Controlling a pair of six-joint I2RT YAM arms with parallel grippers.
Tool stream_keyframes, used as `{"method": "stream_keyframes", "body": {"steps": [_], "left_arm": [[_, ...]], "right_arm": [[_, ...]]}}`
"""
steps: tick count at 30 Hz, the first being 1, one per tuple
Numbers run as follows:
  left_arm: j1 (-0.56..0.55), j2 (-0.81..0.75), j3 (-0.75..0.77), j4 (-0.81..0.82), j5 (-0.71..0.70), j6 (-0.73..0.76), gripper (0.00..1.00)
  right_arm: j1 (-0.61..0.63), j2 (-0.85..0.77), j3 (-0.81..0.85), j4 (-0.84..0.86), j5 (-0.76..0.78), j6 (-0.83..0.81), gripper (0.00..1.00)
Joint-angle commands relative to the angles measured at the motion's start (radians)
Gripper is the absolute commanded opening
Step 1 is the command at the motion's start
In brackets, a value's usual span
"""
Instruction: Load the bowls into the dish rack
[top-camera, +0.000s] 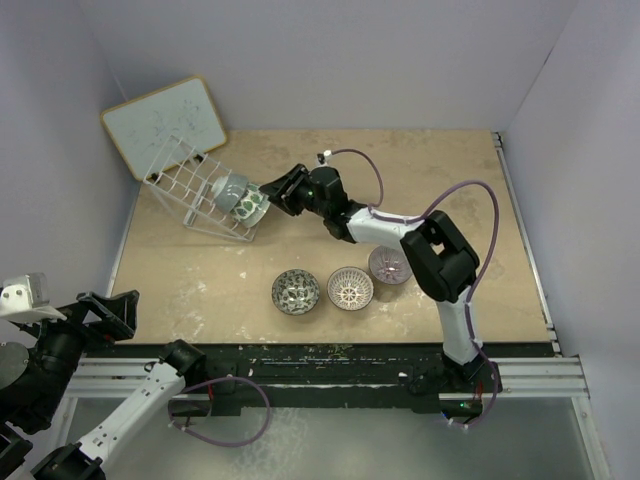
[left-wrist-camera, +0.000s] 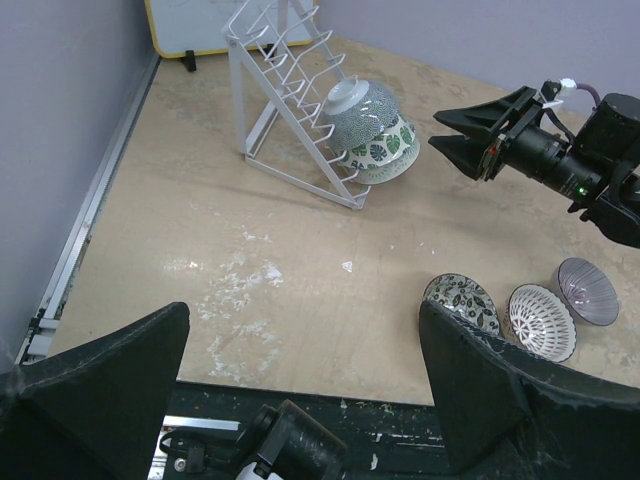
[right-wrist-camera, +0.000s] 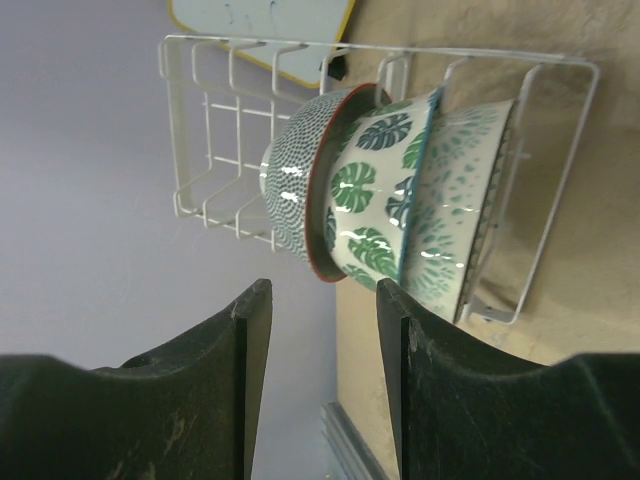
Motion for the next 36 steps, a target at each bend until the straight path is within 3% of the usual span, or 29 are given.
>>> {"method": "stream_keyframes", "body": {"steps": [1, 36], "left_arm": [[-0.006, -0.001, 0.01, 0.023, -0.001, -0.006, 0.99], [-0.01, -0.023, -0.013, 0.001, -0.016, -0.023, 0.99]], "right_arm": [[-0.01, -0.013, 0.047, -0.014, 0.007, -0.056, 0.49], [-0.019, 0.128, 0.165, 0.126, -0.106, -0.019, 0.49]]}}
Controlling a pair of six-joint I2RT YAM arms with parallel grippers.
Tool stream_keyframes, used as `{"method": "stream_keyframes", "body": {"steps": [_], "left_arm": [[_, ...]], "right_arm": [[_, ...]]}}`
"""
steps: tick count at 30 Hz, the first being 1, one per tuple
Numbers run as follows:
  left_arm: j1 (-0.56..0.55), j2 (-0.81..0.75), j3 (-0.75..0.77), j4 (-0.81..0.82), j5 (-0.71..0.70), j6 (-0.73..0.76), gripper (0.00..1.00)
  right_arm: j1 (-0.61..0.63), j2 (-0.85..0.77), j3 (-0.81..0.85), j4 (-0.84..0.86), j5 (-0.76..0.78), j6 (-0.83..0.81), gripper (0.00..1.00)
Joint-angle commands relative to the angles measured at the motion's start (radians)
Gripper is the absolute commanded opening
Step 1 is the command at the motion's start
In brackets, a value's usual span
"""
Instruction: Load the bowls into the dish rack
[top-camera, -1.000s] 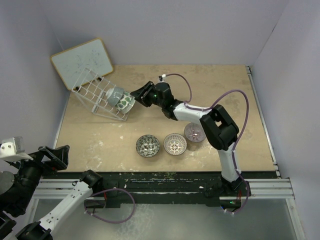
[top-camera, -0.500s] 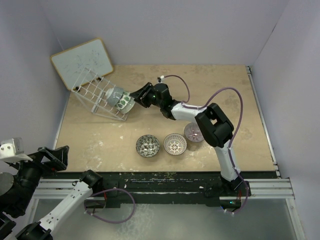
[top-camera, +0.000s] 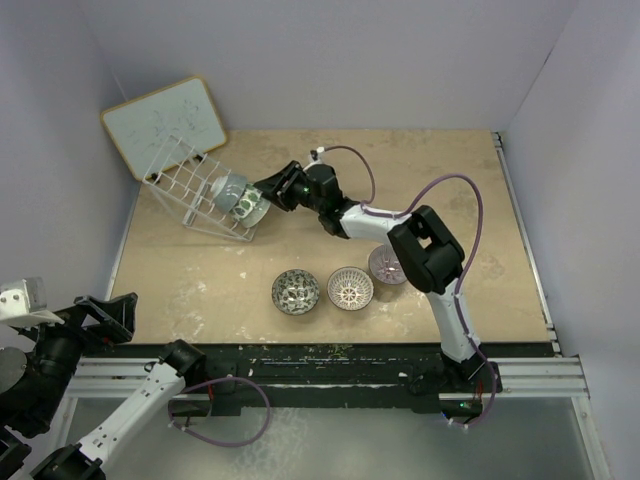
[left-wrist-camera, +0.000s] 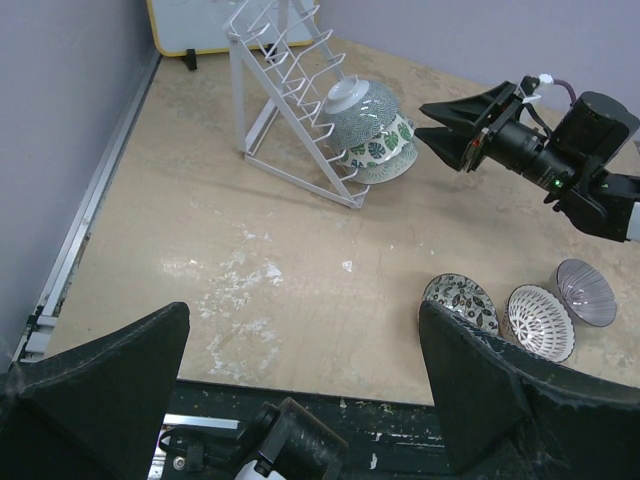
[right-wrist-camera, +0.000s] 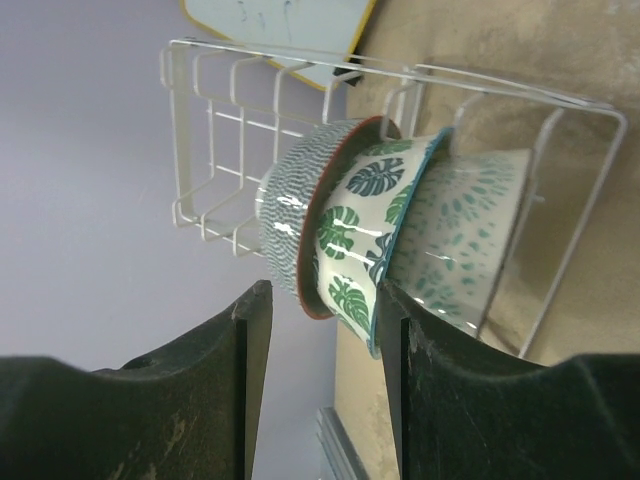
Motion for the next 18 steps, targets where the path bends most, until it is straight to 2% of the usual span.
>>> {"method": "stream_keyframes", "body": {"steps": [1, 6, 12, 18], "left_arm": [[-0.005, -0.004, -0.005, 0.008, -0.008, -0.015, 0.99], [-0.005, -0.005, -0.005, 0.008, -0.008, -0.016, 0.99], [-0.005, -0.001, -0.006, 0.014, -0.005, -0.015, 0.99], [-0.006, 0.006, 0.001, 0.021, -0.002, -0.012, 0.99]], "right_arm": [[0.001, 0.013, 0.084, 0.049, -0.053, -0.009, 0.49], [0.0, 0.019, 0.096, 0.047, -0.085, -0.015, 0.49], [0.0, -0.088, -0.038, 0.067, -0.012, -0.03, 0.48], [0.007, -0.246, -0.094, -0.078, 0.073, -0.192, 0.49]]}}
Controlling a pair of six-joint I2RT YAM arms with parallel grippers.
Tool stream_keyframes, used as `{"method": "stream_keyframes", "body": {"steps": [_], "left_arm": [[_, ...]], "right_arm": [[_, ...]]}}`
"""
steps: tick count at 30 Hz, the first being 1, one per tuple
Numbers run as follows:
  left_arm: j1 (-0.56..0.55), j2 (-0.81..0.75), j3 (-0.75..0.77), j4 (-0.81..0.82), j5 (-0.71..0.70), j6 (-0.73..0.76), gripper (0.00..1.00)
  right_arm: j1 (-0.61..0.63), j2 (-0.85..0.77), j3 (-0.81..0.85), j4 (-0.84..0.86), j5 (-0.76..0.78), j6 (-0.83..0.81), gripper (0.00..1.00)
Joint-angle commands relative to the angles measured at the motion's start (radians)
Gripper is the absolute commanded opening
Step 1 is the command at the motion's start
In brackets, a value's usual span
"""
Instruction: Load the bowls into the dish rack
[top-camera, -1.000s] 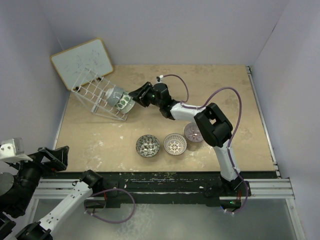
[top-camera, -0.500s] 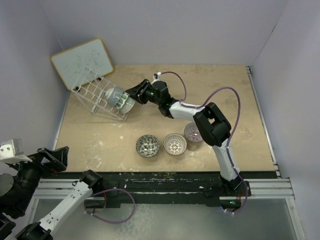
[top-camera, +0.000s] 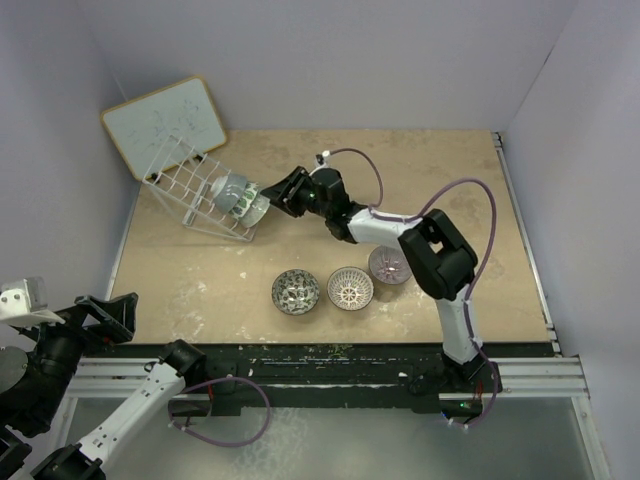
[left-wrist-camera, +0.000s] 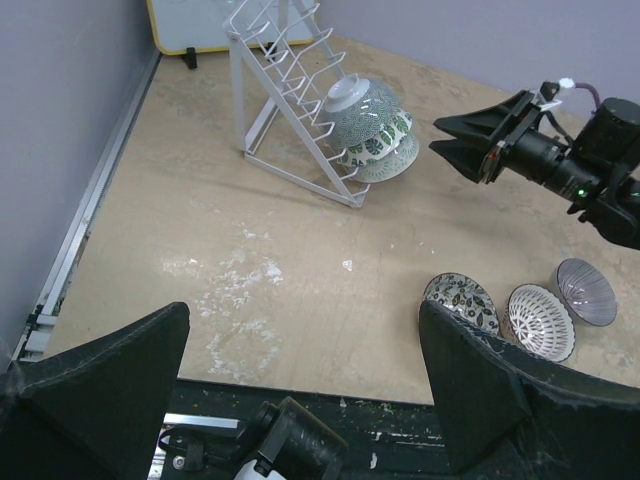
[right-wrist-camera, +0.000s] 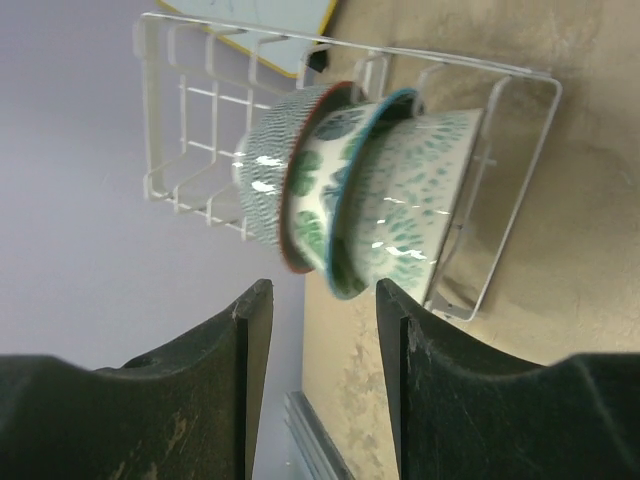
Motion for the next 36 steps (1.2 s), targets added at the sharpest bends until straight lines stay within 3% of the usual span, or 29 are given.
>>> {"method": "stream_keyframes", "body": {"steps": [1, 7, 14, 19, 25, 36], "left_arm": [[-0.007, 0.009, 0.008, 0.022, -0.003, -0.009, 0.99], [-0.007, 0.016, 0.012, 0.023, -0.011, -0.009, 0.99], [-0.007, 0.029, 0.015, 0.038, -0.009, -0.008, 0.99], [-0.007, 0.022, 0.013, 0.039, -0.012, -0.01, 0.99], [-0.008, 0.011, 0.005, 0.034, -0.008, -0.023, 0.99], [-0.006, -0.01, 0.009, -0.006, -0.022, -0.036, 0.99]], "right_arm": [[0.009, -0.197, 0.002, -0.095, 0.073, -0.177, 0.49], [0.063, -0.357, -0.066, -0.352, 0.18, -0.417, 0.69], [0.259, -0.4, -0.024, -0.733, 0.312, -0.651, 0.69], [0.462, -0.376, 0.014, -0.958, 0.441, -0.696, 0.7], [0.582, -0.319, 0.031, -1.045, 0.514, -0.697, 0.67], [0.594, -0.185, 0.068, -1.07, 0.599, -0.736, 0.61]]}}
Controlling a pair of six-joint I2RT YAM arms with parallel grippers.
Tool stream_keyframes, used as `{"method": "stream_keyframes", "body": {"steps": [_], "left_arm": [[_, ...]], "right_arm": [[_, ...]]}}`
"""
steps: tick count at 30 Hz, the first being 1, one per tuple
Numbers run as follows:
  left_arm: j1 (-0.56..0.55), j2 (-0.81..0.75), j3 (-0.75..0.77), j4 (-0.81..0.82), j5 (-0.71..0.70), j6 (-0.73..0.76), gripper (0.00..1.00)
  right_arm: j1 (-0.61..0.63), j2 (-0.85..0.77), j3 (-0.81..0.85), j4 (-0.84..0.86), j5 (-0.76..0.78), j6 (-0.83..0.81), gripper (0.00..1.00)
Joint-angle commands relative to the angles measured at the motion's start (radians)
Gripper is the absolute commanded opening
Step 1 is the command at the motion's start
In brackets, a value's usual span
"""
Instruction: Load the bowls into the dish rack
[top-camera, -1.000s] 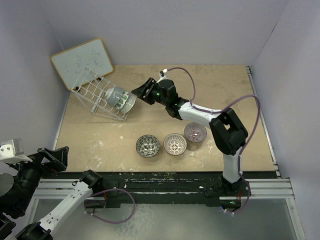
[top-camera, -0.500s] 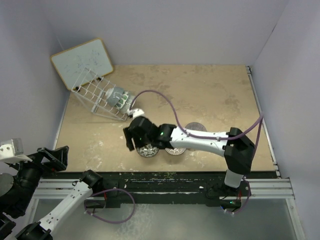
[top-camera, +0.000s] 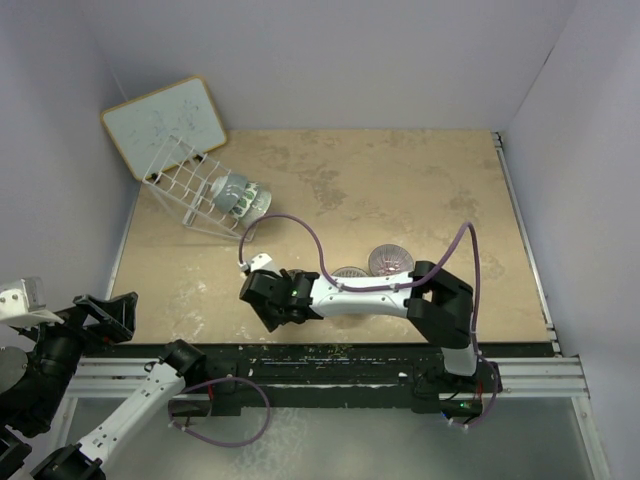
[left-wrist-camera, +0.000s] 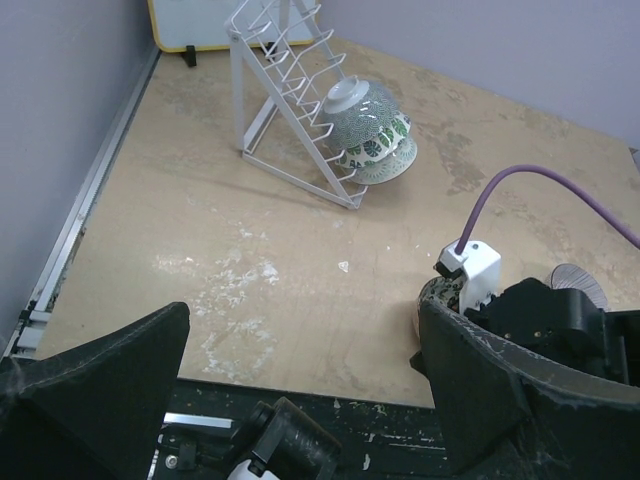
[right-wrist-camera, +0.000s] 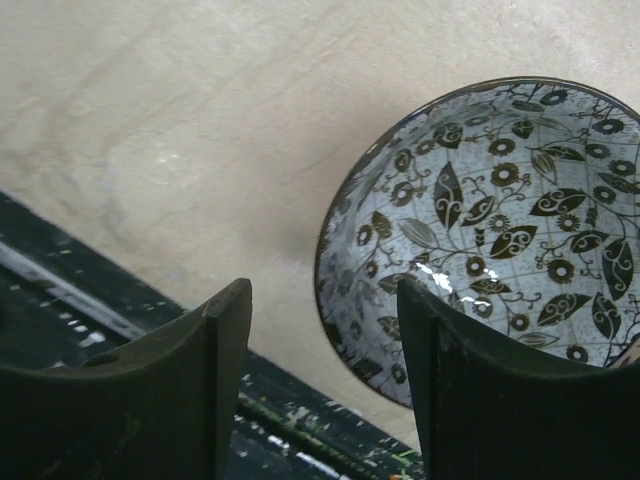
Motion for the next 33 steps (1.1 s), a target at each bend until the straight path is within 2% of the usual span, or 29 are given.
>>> {"method": "stream_keyframes", "body": {"steps": [1, 3, 10, 13, 18, 25, 33], "left_arm": [[-0.006, -0.011, 0.009, -0.009, -0.02, -0.016, 0.99], [-0.007, -0.015, 0.008, -0.012, -0.025, -0.016, 0.99], [-0.014, -0.012, 0.001, -0.007, -0.033, -0.016, 0.99], [-0.015, -0.011, 0.002, -0.003, -0.032, -0.016, 0.99], [-0.015, -0.013, 0.005, -0.007, -0.027, -0.018, 0.99], [-0.015, -0.02, 0.015, -0.02, -0.034, -0.025, 0.99], [-0.016, -0.014, 0.018, -0.014, -0.036, -0.02, 0.99]], "right_arm": [[-0.001, 0.0, 0.053, -0.033, 0.095, -0.027, 0.6], [-0.001, 0.01, 0.059, -0.034, 0.1, -0.029, 0.56], [-0.001, 0.016, 0.065, -0.038, 0.102, -0.026, 0.33], [-0.001, 0.015, 0.065, -0.033, 0.099, -0.024, 0.27], [-0.001, 0.028, 0.072, -0.033, 0.101, -0.031, 0.24], [-0.001, 0.025, 0.084, -0.03, 0.099, -0.046, 0.01], [-0.011, -0.068, 0.103, 0.091, 0.036, -0.074, 0.0]]}}
